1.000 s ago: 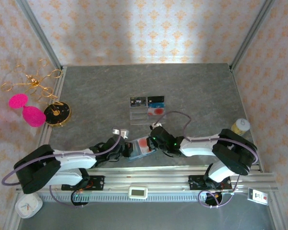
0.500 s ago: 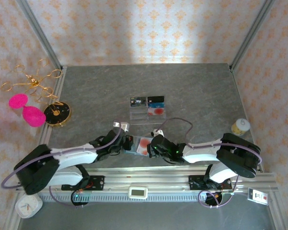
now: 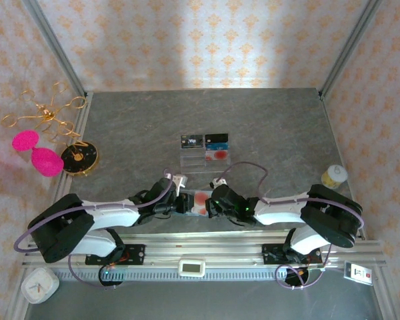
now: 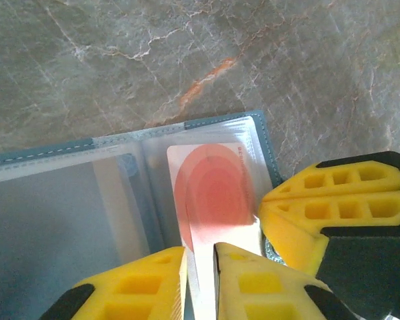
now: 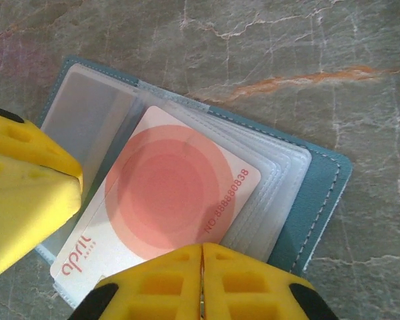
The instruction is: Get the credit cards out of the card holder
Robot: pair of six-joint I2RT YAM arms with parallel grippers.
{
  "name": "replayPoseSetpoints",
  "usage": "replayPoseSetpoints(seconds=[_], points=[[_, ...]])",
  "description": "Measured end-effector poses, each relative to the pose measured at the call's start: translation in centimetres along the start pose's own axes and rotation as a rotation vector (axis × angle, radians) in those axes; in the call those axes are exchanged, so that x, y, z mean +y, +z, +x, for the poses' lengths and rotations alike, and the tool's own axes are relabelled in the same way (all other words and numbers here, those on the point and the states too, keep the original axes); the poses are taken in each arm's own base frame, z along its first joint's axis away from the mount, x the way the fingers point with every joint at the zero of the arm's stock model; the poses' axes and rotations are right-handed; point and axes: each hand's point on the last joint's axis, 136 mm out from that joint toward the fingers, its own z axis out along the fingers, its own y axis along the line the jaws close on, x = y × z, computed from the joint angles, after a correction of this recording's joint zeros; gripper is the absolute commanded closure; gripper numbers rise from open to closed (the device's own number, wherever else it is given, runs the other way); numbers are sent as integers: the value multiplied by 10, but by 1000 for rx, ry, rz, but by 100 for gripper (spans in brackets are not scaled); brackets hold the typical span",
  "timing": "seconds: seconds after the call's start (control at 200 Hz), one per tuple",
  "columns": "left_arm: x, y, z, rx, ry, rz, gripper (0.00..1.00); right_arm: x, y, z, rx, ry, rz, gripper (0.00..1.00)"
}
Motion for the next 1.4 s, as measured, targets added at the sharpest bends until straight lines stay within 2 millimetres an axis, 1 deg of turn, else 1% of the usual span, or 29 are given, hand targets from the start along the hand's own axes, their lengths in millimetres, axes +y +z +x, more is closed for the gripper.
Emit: replayPoseSetpoints(seconds=[0.14, 0.215, 0.29, 0.425, 0.511, 0.671, 0.786, 1.026, 1.221, 1.402], points=[[-4, -1, -3, -16, -36, 40, 79, 1, 0, 1, 3, -6, -3, 93], [-2, 1, 2, -1, -58, 46, 81, 1, 0, 0, 2, -9, -4, 93], [2, 3, 7, 16, -70, 37, 80, 1, 0, 0, 2, -10, -4, 93], [3, 0, 5, 5, -82, 35, 77, 1, 0, 0, 3, -14, -7, 94], [4, -2, 5, 0, -90, 37, 78, 2, 0, 0, 3, -17, -7, 94], [7, 0, 8, 8, -95, 30, 78, 2, 1, 0, 4, -17, -7, 94], [6, 3, 7, 6, -104, 44, 81, 2, 2, 0, 8, -17, -10, 95], [6, 4, 10, 14, -118, 56, 100, 3, 3, -1, 11, -14, -14, 96], [8, 3, 11, 12, -120, 56, 100, 3, 3, -1, 9, -12, -15, 97], [12, -7, 10, -14, -127, 61, 100, 3, 3, -1, 9, -11, -15, 98]])
